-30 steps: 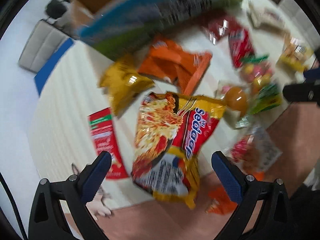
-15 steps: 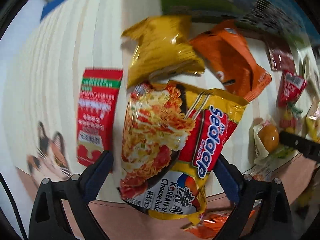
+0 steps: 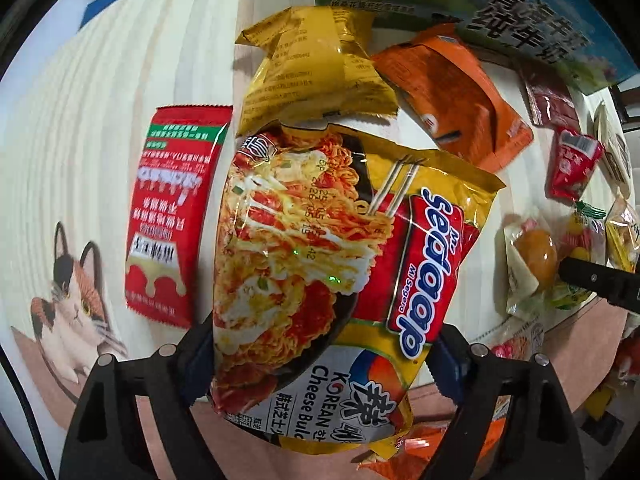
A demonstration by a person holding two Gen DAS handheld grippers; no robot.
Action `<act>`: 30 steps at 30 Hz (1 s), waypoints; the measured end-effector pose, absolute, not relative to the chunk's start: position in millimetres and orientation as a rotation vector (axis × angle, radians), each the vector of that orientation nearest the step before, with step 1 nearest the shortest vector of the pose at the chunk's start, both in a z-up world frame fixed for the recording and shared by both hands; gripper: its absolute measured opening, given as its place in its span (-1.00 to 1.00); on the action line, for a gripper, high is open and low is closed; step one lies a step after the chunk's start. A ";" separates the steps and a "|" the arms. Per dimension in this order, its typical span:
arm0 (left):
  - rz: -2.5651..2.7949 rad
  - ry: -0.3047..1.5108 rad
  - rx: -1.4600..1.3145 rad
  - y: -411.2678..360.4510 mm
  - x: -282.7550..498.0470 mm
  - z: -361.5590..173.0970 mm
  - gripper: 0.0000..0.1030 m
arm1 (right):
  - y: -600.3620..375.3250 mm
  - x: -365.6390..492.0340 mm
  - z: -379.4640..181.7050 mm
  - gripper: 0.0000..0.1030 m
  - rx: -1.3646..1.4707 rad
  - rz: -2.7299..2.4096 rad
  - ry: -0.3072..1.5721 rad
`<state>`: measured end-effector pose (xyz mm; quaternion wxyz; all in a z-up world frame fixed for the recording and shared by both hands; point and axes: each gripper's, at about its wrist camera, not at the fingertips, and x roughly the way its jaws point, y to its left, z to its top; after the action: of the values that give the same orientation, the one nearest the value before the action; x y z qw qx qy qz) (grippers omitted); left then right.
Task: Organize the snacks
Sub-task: 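Grasp the Sedaap noodle pack with left tool while right tool grasps the candy bag, then carry both packs into the cardboard box and open both tools to release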
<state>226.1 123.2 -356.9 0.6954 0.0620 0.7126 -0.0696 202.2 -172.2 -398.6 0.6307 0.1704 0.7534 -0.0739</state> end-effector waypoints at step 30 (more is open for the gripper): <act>-0.173 1.385 -0.193 52.1 421.1 -256.7 0.67 | -263.0 359.9 -204.6 -0.03 0.473 0.113 1.421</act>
<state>421.1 52.1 -256.7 0.7618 -0.0887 0.6368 -0.0796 359.9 -263.0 -204.6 0.7311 0.2147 0.6456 0.0515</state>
